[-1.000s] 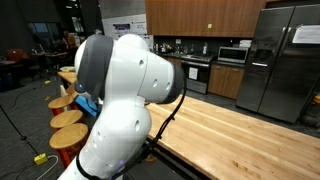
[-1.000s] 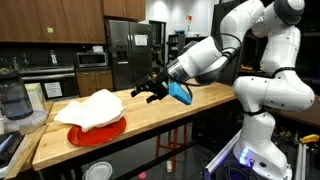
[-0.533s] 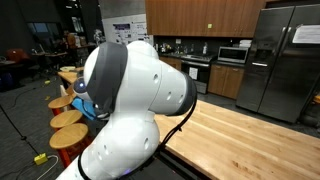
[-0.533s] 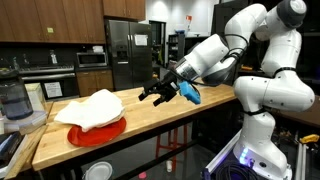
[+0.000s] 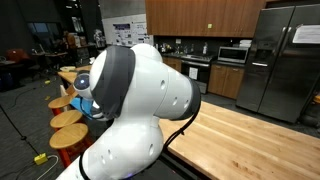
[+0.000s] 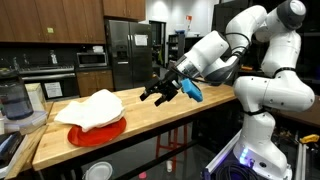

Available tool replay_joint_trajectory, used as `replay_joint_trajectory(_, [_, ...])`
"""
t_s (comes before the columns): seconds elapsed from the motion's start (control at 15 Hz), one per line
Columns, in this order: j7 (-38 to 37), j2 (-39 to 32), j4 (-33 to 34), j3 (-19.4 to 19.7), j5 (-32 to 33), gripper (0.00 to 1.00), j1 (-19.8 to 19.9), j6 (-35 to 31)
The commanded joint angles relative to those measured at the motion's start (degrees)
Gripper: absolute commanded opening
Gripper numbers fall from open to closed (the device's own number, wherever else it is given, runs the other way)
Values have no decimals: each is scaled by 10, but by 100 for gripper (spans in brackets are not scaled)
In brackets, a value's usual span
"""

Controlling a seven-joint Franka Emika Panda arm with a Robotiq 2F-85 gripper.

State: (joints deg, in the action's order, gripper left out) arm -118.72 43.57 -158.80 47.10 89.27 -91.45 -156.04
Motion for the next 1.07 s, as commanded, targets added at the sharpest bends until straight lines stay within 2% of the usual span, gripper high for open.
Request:
replay_joint_trajectory(0.0, [10,32,-10,-10,-6,100,15,4])
replay_joint_trajectory(0.2, [-99,45,15,-31,115,100,40,4])
replay_joint_trajectory(0.47, [-227,55,45,-35,247,100,35,48])
replay_joint_trajectory(0.8, [-266,37,51,-35,281,100,26,107])
replay_joint_trajectory(0.93, [-305,16,66,-31,298,100,14,163])
replay_joint_trajectory(1.0, [-339,-27,75,-59,295,100,53,151])
